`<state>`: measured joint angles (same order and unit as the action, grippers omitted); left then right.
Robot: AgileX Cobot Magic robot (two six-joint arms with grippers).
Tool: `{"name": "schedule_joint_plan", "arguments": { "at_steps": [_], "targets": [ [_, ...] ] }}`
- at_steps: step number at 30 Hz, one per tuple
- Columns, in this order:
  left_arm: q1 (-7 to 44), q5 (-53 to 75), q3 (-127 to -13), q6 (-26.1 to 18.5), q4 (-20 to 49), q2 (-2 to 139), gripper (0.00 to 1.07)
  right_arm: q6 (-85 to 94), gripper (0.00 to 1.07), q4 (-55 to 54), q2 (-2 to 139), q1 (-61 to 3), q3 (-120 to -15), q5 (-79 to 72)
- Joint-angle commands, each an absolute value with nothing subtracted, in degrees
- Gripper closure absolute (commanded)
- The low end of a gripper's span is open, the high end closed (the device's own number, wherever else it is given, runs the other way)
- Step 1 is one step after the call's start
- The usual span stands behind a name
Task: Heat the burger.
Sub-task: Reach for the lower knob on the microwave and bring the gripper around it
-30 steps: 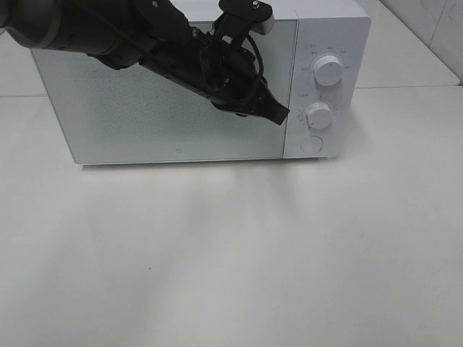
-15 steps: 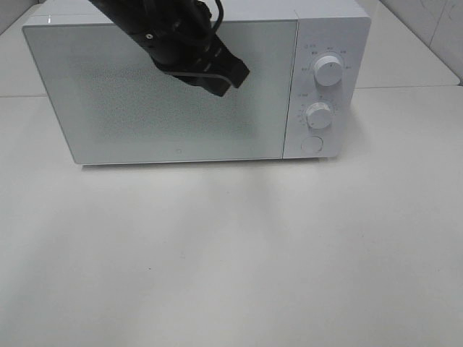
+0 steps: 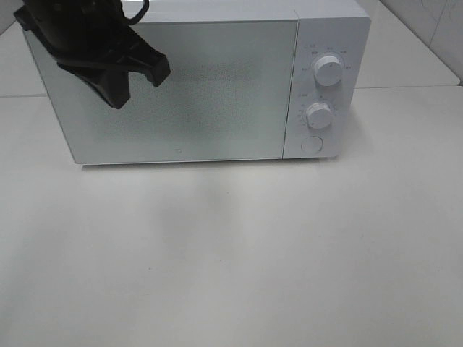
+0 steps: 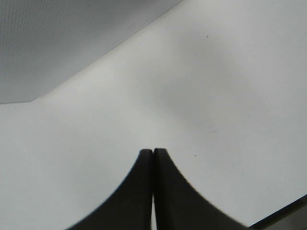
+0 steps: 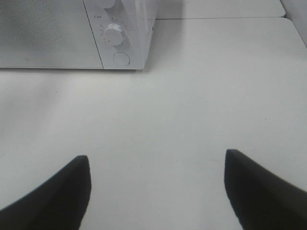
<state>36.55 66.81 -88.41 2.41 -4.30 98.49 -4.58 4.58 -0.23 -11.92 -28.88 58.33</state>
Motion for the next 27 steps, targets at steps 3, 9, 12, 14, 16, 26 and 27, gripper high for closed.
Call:
{"name": "schedule_joint_plan", "arguments": {
  "at_steps": [3, 9, 12, 14, 16, 26, 27],
  "targets": [
    [33.23, 70.13, -88.75, 3.38, -4.76, 97.57, 1.06, -4.64, 0.34, 4.70, -1.49, -11.57, -28.93, 57.81],
    [26.07, 73.40, -88.75, 3.32, -1.38, 97.52, 1.06, -4.64, 0.34, 4.70, -1.49, -11.57, -28.93, 57.81],
    [22.69, 73.40, -88.75, 3.32, 0.00, 96.72, 1.06, -4.64, 0.34, 4.70, -1.49, -11.57, -28.93, 57.81],
    [21.83, 73.40, -88.75, 3.32, 0.00, 96.26, 1.06, -4.64, 0.34, 4.70, -1.49, -11.57, -28.93, 57.81],
    [20.17, 73.40, -88.75, 3.32, 0.00, 95.05, 1.06, -4.64, 0.34, 4.70, -1.49, -11.57, -28.93, 57.81],
    [11.75, 73.40, -78.15, 3.09, 0.00, 83.14, 1.06, -4.58, 0.34, 4.70, -1.49, -11.57, -28.93, 57.75],
    [11.75, 73.40, -78.15, 3.09, 0.00, 83.14, 1.06, -4.58, 0.34, 4.70, -1.49, -11.57, -28.93, 57.75]
  ]
}}
